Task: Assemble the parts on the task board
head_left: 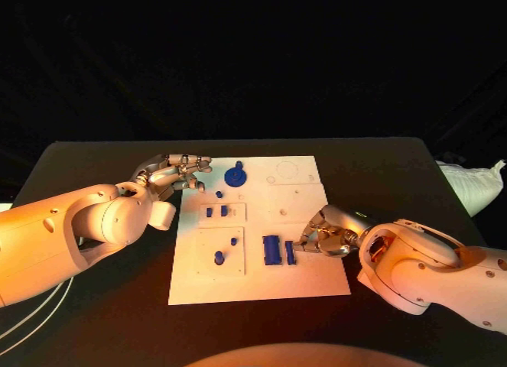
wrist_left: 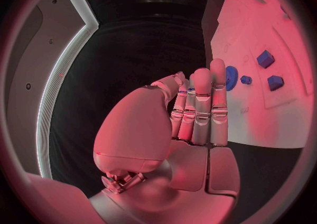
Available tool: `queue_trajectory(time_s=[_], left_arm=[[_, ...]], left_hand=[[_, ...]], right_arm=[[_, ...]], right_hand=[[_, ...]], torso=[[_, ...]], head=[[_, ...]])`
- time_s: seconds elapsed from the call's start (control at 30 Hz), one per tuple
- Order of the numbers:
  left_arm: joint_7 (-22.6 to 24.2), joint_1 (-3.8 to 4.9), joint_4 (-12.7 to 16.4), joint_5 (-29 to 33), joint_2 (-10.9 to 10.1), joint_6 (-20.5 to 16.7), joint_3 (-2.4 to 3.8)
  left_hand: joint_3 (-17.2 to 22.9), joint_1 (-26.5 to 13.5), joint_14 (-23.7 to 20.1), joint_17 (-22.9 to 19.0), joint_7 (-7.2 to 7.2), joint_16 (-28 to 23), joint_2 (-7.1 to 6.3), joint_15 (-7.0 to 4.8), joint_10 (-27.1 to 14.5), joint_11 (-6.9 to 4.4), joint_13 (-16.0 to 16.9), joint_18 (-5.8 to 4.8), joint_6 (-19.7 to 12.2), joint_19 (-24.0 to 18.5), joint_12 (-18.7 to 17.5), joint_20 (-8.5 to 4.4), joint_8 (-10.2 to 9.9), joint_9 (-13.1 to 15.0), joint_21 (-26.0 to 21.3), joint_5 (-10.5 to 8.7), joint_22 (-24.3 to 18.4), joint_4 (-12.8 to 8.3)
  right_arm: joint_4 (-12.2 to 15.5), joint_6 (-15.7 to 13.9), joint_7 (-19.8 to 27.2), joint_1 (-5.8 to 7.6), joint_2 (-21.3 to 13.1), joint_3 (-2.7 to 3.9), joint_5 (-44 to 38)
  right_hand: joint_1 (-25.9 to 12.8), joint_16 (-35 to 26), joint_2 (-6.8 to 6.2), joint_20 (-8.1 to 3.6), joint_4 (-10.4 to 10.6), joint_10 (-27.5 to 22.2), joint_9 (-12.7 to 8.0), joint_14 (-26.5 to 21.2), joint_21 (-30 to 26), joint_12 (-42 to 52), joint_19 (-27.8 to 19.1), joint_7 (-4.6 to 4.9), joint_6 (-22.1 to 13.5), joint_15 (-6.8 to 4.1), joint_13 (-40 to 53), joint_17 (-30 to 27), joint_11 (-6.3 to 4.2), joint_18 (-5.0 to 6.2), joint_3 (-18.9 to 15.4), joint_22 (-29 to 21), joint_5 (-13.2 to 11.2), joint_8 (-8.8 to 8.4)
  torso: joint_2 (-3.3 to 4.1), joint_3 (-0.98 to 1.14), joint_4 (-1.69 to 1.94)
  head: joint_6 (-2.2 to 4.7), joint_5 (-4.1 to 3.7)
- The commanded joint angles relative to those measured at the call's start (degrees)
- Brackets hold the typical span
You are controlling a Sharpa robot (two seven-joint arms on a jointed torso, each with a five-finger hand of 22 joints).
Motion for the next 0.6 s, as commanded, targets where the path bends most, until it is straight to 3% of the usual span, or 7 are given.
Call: queue_trajectory(time_s=[0.03,0.23,0.33,0.4,0.43,0.47,0.6], left_arm=[[1.17,-0.02,0.07,-0.16,0.23,0.81,0.04],[2.71,-0.03,-0.03,0.67,0.46,0.29,0.04],[3.77,-0.03,-0.39,1.36,0.58,-0.13,0.04],[4.53,-0.03,-0.83,1.98,0.72,-0.59,0.04],[4.92,-0.02,-1.14,2.31,0.85,-0.83,0.04],[5.4,-0.02,-1.59,2.76,1.07,-1.08,0.05],[6.81,-0.02,-3.59,4.31,2.22,-1.89,0.06]], left_hand=[[-0.16,0.2,-0.39,-0.1,-0.14,-0.16,0.29,-0.1,-0.46,0.17,0.03,1.08,-0.44,-0.05,0.26,0.55,0.37,-0.02,-0.26,0.13,-0.06,-0.16],[-0.8,-0.68,-0.6,-0.21,-0.08,-0.15,-0.06,0.06,-0.69,0.26,0.02,1.05,-0.68,-0.19,0.6,0.68,0.65,-0.02,-0.46,-0.08,-0.18,0.35],[-1.51,-1.26,-1.71,-0.64,-0.09,-0.91,-0.27,0.21,-0.92,0.26,0.01,1.05,-0.84,-0.93,0.99,0.84,1.03,-0.01,-1.19,-0.34,-0.59,0.78],[-1.95,-1.33,-2.73,-1.14,-0.11,-1.77,-0.29,0.28,-1.13,0.34,-0.01,1.05,-0.89,-1.69,1.3,0.97,1.4,0.01,-1.98,-0.36,-1.07,0.93],[-2.13,-1.31,-3.3,-1.44,-0.1,-2.33,-0.27,0.34,-1.22,0.35,-0.03,1.06,-0.91,-2.12,1.45,1.02,1.56,0.01,-2.43,-0.36,-1.36,0.98],[-2.33,-1.23,-4.46,-2.06,-0.19,-3.56,-0.22,0.44,-1.25,0.36,-0.05,1.11,-0.87,-3.02,1.68,1.07,1.84,0.02,-3.32,-0.37,-1.91,1.03],[-2.59,-0.74,-9.88,-7.04,0.1,-13.43,-0.09,1.45,-2.04,0.93,-1.17,1.0,-1.68,-9.15,1.16,2.05,2.06,-0.41,-9.7,-0.4,-6.29,1.41]], right_arm=[[-2.02,-1.85,10.15,1.02,-0.27,0.02,15.01],[-8.7,-1.18,24.98,4.45,-0.02,0.01,36.64],[-12.3,0.09,31.19,5.95,1.04,0.01,44.87],[-15.01,1.13,34.75,6.84,2.24,0.01,49.86],[-16.43,1.68,36.31,7.23,2.97,0.01,52.19],[-18.17,2.28,38.04,7.61,3.92,0.02,54.82],[-24.16,4.26,42.86,8.36,7.32,0.13,61.97]], right_hand=[[1.13,-2.35,-0.08,0.3,-0.26,-2.3,-0.53,2.93,-2.33,-4.67,-1.95,0.94,-2.69,1.02,-3.04,1.12,0.76,0.5,-0.87,-3.74,1.37,-1.36],[4.79,-6.46,1.24,1.26,-2.22,-5.98,-1.17,1.92,-7.0,-12.48,-4.89,2.08,-5.16,1.86,-8.64,-3.32,1.73,1.73,-1.52,-10.34,0.02,-2.56],[7.55,-14.65,2.15,1.65,-3.87,-10.17,-1.55,-0.57,-15.03,-21.03,-9.81,2.65,-6.25,2.3,-15.07,-11.87,2.29,3.65,-1.61,-21.45,-2.11,-3.03],[10.58,-25.92,3.1,1.81,-5.5,-11.76,-1.76,-3.95,-24.52,-25.38,-14.87,3.2,-6.68,2.84,-19.26,-22.73,2.6,5.61,-1.0,-33.27,-4.74,-3.2],[11.71,-32.74,3.39,1.94,-6.1,-12.54,-1.8,-6.07,-27.18,-27.32,-15.98,3.26,-6.64,2.92,-21.1,-29.18,2.84,5.86,-0.71,-35.92,-5.35,-3.17],[12.65,-38.89,3.53,2.35,-6.58,-13.26,-1.94,-8.36,-29.61,-29.72,-16.9,3.73,-6.93,3.28,-23.51,-34.1,3.2,5.71,-0.51,-37.4,-6.13,-3.33],[15.47,-51.74,4.61,3.98,-7.63,-14.99,-2.72,-12.87,-39.04,-38.43,-20.07,4.97,-7.39,5.05,-33.41,-41.2,5.15,5.7,0.81,-43.34,-7.59,-4.08]], torso=[[-0.39,-0.03,0.03],[-1.58,-0.13,0.08],[-2.3,-0.11,0.1],[-2.87,-0.17,0.04],[-3.14,-0.19,0.01],[-3.39,-0.22,-0.02],[-4.6,-0.39,-0.1]], head=[[0.42,-0.2],[1.21,-0.31],[1.98,-0.37],[2.27,-0.43],[2.19,-0.42],[2.96,-0.57],[4.46,-0.49]])
